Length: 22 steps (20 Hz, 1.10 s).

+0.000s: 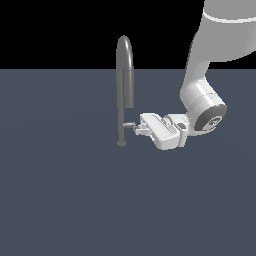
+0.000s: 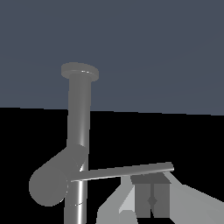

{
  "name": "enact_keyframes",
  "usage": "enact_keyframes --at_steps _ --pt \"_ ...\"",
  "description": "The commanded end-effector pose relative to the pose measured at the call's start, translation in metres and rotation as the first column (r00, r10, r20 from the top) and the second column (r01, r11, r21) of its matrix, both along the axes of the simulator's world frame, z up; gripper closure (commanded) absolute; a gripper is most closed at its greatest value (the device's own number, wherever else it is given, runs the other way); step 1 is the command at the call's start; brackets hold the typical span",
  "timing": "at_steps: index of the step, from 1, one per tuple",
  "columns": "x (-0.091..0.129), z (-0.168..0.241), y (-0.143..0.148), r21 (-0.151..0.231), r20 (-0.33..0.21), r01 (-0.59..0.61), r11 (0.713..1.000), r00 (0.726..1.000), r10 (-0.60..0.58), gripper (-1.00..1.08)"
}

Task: Turn on the faucet by rotating a designated handle.

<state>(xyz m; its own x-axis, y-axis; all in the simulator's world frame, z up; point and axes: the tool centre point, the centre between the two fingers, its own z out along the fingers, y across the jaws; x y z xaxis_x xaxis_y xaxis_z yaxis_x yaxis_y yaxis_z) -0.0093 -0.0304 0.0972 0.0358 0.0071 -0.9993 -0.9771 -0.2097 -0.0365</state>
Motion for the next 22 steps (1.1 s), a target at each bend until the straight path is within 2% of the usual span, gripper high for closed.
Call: enact_keyframes --at_steps 1,14,15,16,22 --pt "0.000 -0.001 0.000 0.000 -0.001 0.000 1.000 1.000 0.000 1.08" --pt "0.009 -0.052 0.001 -0.007 -0.034 0.008 1.000 0.999 -0.008 1.08" --pt "0.009 -0.052 0.001 -0.007 -0.034 0.008 1.000 0.999 -0.008 1.08" --pt "0.018 -0.022 0.004 0.006 0.010 -0.006 1.000 1.000 0.006 1.08" --pt "0.025 -0.040 0.005 0.002 -0.007 -0.001 1.000 1.000 0.001 1.08"
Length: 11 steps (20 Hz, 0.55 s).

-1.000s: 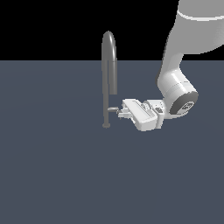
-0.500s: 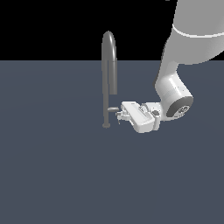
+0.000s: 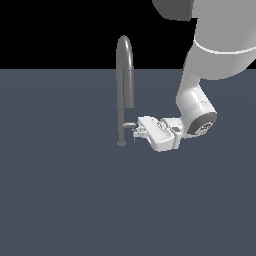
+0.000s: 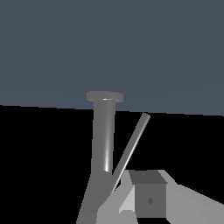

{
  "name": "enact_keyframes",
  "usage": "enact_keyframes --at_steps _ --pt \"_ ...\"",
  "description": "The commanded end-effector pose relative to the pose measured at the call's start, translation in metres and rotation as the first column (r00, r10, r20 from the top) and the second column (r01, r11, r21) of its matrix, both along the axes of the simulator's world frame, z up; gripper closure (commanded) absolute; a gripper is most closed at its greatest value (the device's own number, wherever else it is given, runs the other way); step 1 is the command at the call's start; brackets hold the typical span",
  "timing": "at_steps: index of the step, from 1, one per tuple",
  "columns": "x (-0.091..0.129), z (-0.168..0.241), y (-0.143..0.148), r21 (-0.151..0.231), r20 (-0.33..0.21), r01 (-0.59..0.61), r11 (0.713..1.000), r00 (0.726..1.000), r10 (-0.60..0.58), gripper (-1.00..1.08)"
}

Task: Turn on the faucet by rotating a designated handle.

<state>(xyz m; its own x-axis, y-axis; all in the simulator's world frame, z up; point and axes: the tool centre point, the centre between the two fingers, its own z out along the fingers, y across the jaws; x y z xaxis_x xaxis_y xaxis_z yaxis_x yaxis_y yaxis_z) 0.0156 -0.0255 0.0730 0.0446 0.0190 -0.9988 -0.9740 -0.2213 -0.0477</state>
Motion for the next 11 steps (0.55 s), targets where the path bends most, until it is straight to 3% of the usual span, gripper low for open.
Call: enact_keyframes --at_steps 1,11 --pt "0.002 -0.018 0.000 -0.011 -0.018 0.012 1.000 1.000 -0.012 1.08" --pt "0.011 -0.042 0.002 -0.018 -0.040 0.019 1.000 0.999 -0.020 1.08"
